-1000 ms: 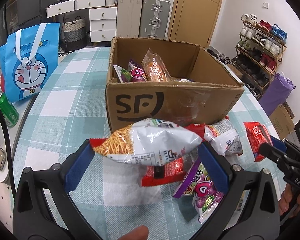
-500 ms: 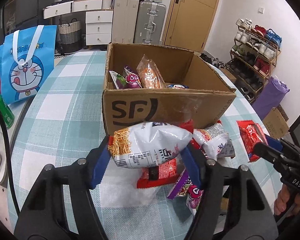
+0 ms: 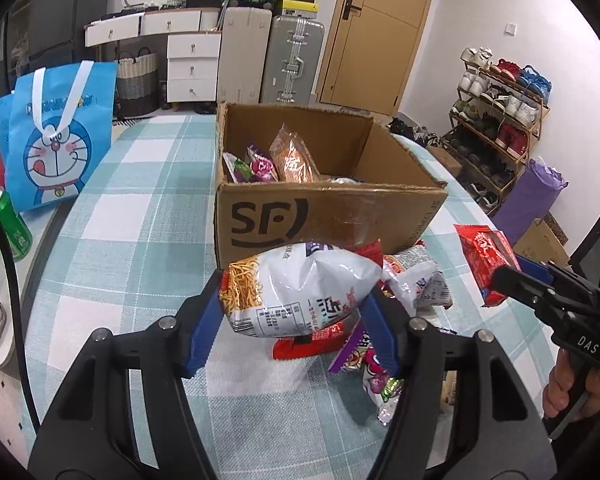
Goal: Organize snacks
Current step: 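Carry the red noodle pack and silver chip bag over the cardboard box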
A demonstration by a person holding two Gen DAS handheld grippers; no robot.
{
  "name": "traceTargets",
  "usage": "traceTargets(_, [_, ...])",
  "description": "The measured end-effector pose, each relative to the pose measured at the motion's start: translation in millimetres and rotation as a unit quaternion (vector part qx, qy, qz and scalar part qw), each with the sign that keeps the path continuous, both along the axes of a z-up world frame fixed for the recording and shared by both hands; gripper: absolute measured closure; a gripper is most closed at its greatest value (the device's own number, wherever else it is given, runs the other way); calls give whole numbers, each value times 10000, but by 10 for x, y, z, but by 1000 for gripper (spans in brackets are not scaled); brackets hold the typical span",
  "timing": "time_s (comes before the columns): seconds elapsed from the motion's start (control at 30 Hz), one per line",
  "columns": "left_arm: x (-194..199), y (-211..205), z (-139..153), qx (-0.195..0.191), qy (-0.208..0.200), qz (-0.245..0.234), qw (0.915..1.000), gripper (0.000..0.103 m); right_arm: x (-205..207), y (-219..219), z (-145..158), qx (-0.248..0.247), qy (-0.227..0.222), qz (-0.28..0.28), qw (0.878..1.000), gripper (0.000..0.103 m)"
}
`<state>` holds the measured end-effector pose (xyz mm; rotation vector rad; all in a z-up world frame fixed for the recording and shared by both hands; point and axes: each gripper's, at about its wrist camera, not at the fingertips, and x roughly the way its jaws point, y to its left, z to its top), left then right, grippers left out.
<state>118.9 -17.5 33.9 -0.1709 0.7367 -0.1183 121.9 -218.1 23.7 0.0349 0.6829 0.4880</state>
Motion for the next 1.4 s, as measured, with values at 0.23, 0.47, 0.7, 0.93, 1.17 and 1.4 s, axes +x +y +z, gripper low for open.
traceTargets(0.23, [-216,-31,233,223,-273,48,9994,41,-77,47,149,64,-191,49,9998,60])
traceTargets(0.47, [-368,-33,454,363,-502,106,9980,41,-177,81,349,136,-484,51,9987,60])
traceTargets(0.7, [-403,5,640,384,-650,149,9970,41,-165,124,489,84,-625,73,9980,60])
traceTargets(0.93, [-306,-5,760,431,-676,187,9966,41,-142,239,747,-207,-840,146,9961,60])
traceTargets(1.17, [-184,-83,891,568,-746,181,9954,41,-3,270,947,-141,-946,183,9952,60])
traceTargets(1.4, [52,-161,970,649,-800,80,9946,41,248,304,938,-6,-894,226,9957,60])
